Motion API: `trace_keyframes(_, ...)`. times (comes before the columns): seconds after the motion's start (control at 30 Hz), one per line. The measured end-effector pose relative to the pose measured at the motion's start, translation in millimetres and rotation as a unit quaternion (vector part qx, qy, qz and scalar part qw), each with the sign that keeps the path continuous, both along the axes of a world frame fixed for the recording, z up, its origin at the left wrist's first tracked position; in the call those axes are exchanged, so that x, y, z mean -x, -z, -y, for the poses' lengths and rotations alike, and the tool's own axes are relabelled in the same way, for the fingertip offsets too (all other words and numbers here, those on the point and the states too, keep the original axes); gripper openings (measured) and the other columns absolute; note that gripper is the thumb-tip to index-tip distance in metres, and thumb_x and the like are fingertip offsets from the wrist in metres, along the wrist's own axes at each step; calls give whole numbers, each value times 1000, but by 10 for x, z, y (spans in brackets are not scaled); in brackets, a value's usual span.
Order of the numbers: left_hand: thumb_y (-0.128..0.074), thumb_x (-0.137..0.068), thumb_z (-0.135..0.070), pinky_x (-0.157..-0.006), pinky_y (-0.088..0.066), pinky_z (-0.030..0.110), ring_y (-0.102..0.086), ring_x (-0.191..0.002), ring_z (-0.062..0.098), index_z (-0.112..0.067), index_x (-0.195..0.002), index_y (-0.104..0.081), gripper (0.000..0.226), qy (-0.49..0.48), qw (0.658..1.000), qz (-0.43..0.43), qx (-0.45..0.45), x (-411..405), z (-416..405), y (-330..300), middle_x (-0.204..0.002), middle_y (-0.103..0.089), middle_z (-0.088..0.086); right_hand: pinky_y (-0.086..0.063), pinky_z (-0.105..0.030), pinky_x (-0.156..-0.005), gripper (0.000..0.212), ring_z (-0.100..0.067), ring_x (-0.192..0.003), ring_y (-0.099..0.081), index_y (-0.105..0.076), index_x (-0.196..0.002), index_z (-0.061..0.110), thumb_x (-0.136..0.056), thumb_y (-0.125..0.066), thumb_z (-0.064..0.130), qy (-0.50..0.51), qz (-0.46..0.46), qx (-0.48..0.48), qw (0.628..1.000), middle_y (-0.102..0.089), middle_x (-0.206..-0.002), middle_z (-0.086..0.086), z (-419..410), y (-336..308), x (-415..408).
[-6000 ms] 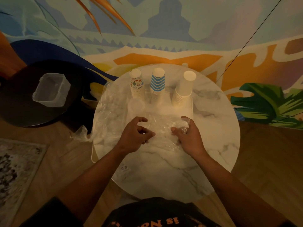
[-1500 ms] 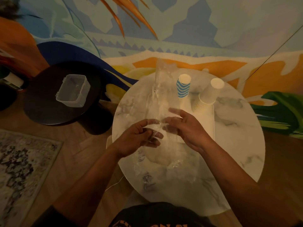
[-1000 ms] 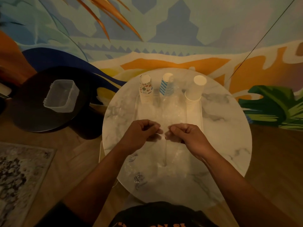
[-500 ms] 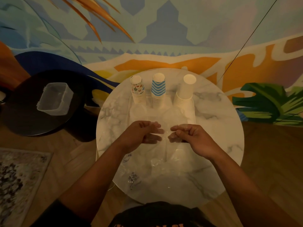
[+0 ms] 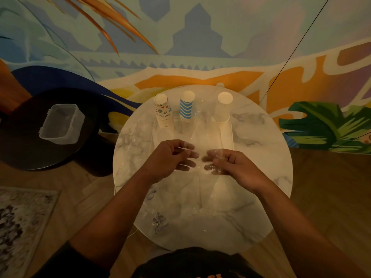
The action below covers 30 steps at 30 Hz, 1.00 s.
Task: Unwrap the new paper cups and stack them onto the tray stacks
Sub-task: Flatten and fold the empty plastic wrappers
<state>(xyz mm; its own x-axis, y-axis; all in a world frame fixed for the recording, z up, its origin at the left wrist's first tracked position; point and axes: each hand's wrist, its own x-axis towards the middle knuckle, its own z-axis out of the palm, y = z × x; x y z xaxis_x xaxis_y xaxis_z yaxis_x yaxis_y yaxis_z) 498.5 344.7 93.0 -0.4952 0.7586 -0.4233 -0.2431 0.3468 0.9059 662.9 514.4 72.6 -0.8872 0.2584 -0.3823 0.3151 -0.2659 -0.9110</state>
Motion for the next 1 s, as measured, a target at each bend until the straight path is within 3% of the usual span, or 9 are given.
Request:
trace_keyframes(0.13,-66,-95,-6,-86,-62,42,-74,-99,29,-11,-130,-58,36,74,997,3,-1,7,36,-22,-115,-75,6,-58,-41,-88,22,-23,-85,-74,-71,-109,7,-93,-67,23,135,-13,-19,991,-77,-97,-8,41,-59,118)
trace_keyframes(0.27,-67,-95,-13,-90,-60,42,-72,-103,29,-15,-127,-62,32,3,998,-29,-59,-17,-53,-52,-118,-73,8,-57,-42,-80,15,-22,-70,-72,-71,-87,6,-90,-70,21,141,-18,-53,988,-75,-79,-10,100,-77,190)
trace_keyframes(0.37,-61,-100,-16,-83,-61,41,-74,-87,24,-12,-109,-71,15,-66,992,-90,-51,-42,-155,-84,-101,-77,8,-58,-33,-71,18,-24,-69,-72,-72,-83,4,-94,-68,17,130,-15,-68,989,-76,-79,-13,123,-79,183)
trace_keyframes(0.47,-57,-103,-18,-81,-63,42,-75,-85,25,-8,-106,-75,21,-100,988,-117,-27,-28,-181,-58,-97,-78,5,-60,-31,-73,19,-22,-70,-73,-75,-86,4,-97,-65,17,137,-10,-75,988,-77,-80,-11,123,-76,181)
trace_keyframes(0.63,-63,-98,-13,-76,-62,37,-74,-78,22,-3,-100,-74,15,-116,990,-68,-30,-15,-148,-53,-89,-77,9,-56,-26,-80,21,-17,-86,-74,-76,-104,5,-102,-57,16,97,-3,-118,988,-79,-95,-5,78,-97,134)
trace_keyframes(0.73,-69,-94,-12,-75,-62,37,-73,-76,21,-2,-97,-71,11,-91,994,-49,-25,9,-129,-78,-86,-75,9,-58,-31,-83,34,-22,-91,-74,-70,-118,5,-91,-67,25,111,-31,-84,990,-77,-106,-7,55,-184,177)
trace_keyframes(0.8,-71,-92,-11,-78,-63,40,-75,-84,26,-4,-108,-67,18,-42,998,-38,-30,33,-121,-103,-98,-76,8,-61,-34,-78,29,-23,-80,-74,-70,-106,5,-83,-72,24,146,-47,-61,986,-78,-94,-10,47,-244,242)
trace_keyframes(0.9,-70,-91,-8,-85,-62,40,-73,-100,27,-12,-128,-61,38,-4,997,-43,-69,47,-162,-164,-117,-74,5,-61,-39,-74,14,-23,-68,-69,-65,-87,-2,-89,-72,10,151,-54,-78,984,-72,-75,-11,45,-293,314)
trace_keyframes(1.0,-62,-98,-13,-81,-62,39,-74,-86,24,-9,-108,-69,13,-78,991,-48,-97,40,-233,-251,-96,-77,4,-62,-41,-72,18,-24,-63,-69,-62,-77,2,-92,-70,8,131,-50,-74,987,-70,-71,-11,47,-333,325)
